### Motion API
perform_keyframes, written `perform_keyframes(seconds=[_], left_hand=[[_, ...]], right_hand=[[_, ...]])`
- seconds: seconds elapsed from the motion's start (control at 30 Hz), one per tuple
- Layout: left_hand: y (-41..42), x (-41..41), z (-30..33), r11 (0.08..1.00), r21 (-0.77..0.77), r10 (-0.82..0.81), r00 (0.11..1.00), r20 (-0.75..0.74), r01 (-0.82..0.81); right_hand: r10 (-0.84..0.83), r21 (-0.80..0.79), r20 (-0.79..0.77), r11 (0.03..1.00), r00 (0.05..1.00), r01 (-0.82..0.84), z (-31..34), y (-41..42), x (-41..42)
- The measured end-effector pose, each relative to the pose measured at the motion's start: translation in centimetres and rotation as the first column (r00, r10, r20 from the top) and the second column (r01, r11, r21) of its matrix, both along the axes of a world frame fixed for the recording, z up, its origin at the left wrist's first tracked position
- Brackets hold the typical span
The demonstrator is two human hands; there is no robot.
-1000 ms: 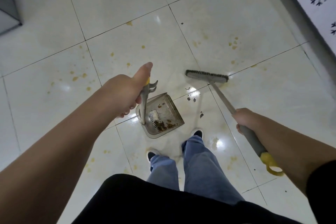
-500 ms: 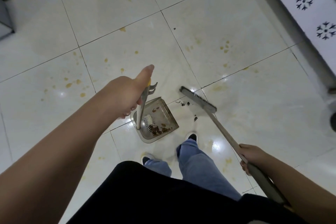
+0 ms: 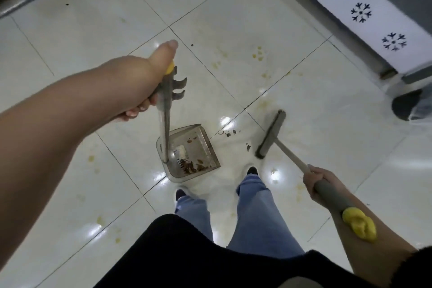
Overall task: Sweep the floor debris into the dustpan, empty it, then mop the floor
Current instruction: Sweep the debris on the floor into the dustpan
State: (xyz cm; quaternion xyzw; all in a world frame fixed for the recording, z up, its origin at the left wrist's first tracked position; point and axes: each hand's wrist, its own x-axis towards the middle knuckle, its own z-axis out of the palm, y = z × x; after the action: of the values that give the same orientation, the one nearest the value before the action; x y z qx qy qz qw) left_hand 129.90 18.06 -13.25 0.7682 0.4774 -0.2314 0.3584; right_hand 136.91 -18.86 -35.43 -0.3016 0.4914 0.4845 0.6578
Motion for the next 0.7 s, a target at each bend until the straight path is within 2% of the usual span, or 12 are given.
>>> perform_keyframes(seconds=[0.1,0.2,0.37,0.53,0.6,0.7], left_hand=[[0.6,-0.4,-0.7,0.995,0.008,-0.102,0.995,0.009,0.102],[0.4,-0.5,-1.9,0.984,0.025,-0.178,0.984,0.019,0.178],[0.4,-0.6,-2.7,0.976,0.036,-0.214,0.977,0.003,0.213],[0.8,0.6,-3.3,0.971,0.032,-0.239,0.97,0.043,0.238],[1.5,0.4,-2.9,0.97,0.014,-0.241,0.969,0.052,0.241],[1.8,-0.2,-2.9,0.971,0.018,-0.239,0.97,0.039,0.239]], right_hand=[[-0.102,-0.031,-0.053,0.994,0.993,0.101,-1.3,3.7,-2.6],[-0.096,0.013,-0.087,0.995,0.992,0.097,-1.9,7.0,-3.5],[-0.032,-0.023,-0.08,0.999,0.996,0.03,-3.2,9.6,-4.4],[-0.086,0.123,-0.043,0.988,0.995,0.091,-1.6,11.1,-3.7],[-0.051,0.121,-0.001,0.991,0.999,0.051,-0.4,10.2,-3.9],[0.14,-0.041,0.034,0.989,0.99,-0.139,1.0,8.5,-4.6]])
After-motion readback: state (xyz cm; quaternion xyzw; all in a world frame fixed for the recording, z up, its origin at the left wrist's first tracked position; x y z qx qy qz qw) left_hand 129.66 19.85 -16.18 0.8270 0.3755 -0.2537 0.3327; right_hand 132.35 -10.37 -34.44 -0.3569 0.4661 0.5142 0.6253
